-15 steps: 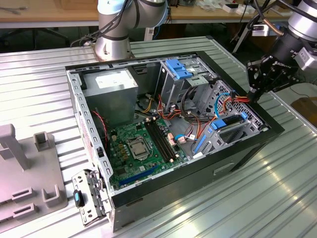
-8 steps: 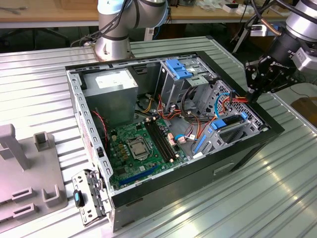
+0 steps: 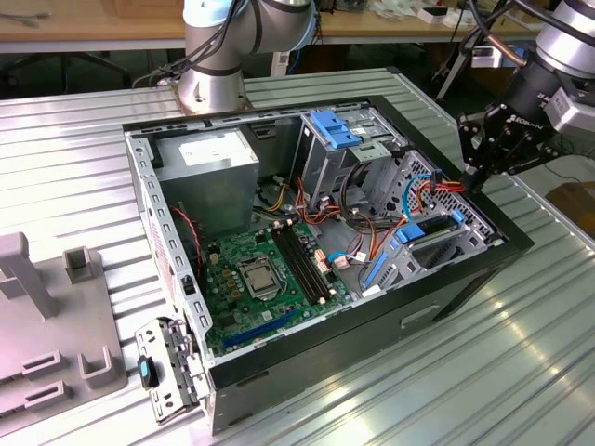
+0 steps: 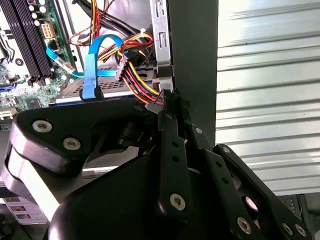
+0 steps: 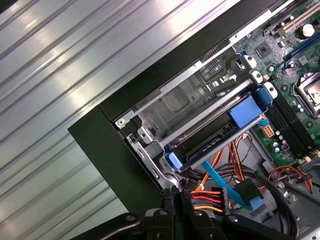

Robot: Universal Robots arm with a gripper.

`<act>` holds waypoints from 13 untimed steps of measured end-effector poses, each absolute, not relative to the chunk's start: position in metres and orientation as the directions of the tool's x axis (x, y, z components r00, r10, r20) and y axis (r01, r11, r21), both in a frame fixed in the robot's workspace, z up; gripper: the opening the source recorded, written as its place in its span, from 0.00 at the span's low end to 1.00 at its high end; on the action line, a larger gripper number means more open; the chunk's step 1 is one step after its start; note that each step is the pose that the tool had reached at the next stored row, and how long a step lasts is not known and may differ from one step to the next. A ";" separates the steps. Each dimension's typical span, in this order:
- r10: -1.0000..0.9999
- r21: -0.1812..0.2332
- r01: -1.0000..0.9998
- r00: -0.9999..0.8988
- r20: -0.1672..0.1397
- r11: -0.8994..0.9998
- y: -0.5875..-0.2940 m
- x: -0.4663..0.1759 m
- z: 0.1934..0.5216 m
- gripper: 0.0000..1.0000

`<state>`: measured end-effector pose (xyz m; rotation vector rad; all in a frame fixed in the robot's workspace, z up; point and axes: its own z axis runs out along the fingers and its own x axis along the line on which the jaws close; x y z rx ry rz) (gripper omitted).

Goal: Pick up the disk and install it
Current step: 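Insert the first disk wire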

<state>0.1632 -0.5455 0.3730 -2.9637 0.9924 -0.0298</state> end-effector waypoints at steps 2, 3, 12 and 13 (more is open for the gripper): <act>-0.613 -0.021 -0.613 0.790 0.013 -0.790 -0.546 0.163 0.373 0.17; -0.617 -0.021 -0.617 0.787 0.013 -0.787 -0.546 0.163 0.373 0.17; -0.649 -0.021 -0.648 0.761 0.013 -0.761 -0.546 0.163 0.373 0.17; -0.650 -0.021 -0.649 0.760 0.013 -0.760 -0.546 0.163 0.373 0.17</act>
